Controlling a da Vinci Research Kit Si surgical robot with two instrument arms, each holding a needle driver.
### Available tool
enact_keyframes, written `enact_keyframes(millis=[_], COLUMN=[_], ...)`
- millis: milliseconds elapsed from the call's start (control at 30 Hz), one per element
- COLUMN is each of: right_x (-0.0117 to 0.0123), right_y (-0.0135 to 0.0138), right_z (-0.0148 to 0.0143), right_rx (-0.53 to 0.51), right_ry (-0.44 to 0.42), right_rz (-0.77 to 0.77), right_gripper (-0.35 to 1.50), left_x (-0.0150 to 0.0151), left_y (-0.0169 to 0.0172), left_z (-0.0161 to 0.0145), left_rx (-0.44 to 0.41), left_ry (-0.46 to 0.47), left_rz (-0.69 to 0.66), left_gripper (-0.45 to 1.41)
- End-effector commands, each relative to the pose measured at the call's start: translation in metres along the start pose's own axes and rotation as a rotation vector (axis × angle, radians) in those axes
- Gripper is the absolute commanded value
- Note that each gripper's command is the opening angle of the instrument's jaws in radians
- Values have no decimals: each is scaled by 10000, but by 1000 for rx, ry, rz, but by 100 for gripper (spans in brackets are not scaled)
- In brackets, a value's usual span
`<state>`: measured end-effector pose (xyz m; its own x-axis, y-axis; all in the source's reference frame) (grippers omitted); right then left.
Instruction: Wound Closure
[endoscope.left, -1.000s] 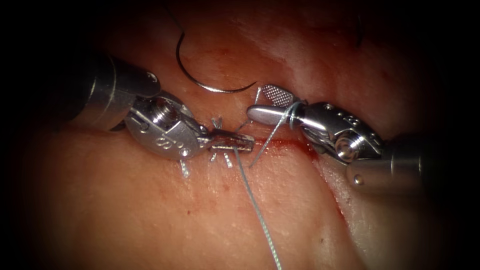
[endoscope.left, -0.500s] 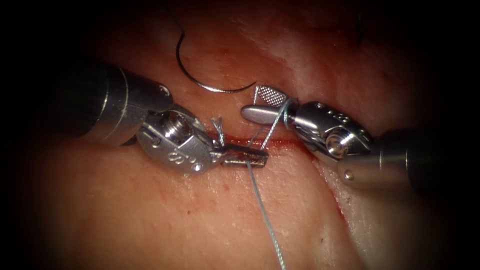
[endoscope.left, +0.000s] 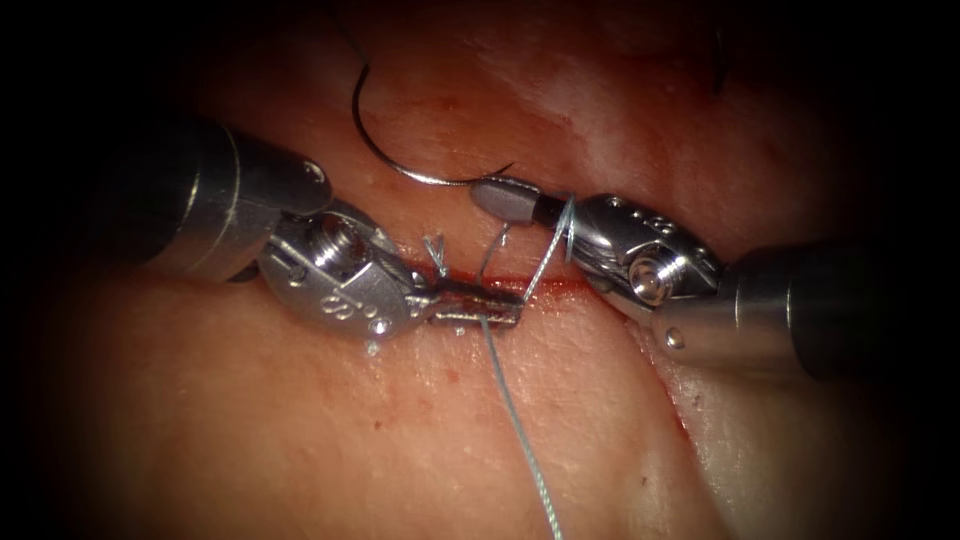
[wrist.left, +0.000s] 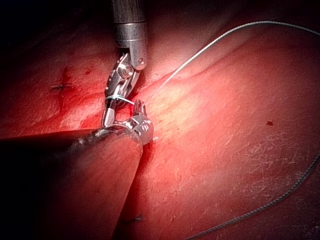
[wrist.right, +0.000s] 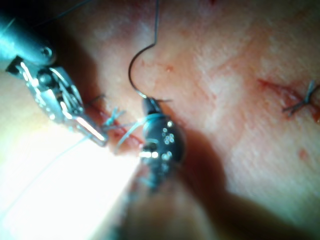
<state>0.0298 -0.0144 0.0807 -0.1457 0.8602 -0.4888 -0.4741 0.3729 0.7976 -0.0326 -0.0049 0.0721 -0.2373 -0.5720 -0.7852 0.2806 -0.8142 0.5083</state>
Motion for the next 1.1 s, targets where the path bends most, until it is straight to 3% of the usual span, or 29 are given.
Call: enact_keyframes(millis=[33,200,433,667,800,933,1100], right_x=[-4,-6,-11,-14,-19,-25,-36], right_y=[0,-5,-27,-49,-81,-100,-125], right_z=[2,-20,-53,-56,-52,-43,-34], right_rx=[2,-19,-27,-103,-215,-262,-307], right_ry=[-9,-12,-18,-37,-75,-85,-155], right_rz=[-2,-2,-51,-120,-278,-375,-509], right_gripper=[-35,-35,-35,-35,-35,-35,-35], left_x=[-3,-6,-43,-78,-95,-106,-133], left_y=[1,-3,-23,-49,-66,-80,-122], left_z=[6,0,-30,-40,-40,-39,-37], left_rx=[3,6,32,35,39,44,58], left_ry=[0,-9,-62,-89,-96,-106,-134], left_rz=[1,-24,-79,-102,-112,-120,-151], left_gripper=[-45,-45,-45,-45,-45,-45,-45])
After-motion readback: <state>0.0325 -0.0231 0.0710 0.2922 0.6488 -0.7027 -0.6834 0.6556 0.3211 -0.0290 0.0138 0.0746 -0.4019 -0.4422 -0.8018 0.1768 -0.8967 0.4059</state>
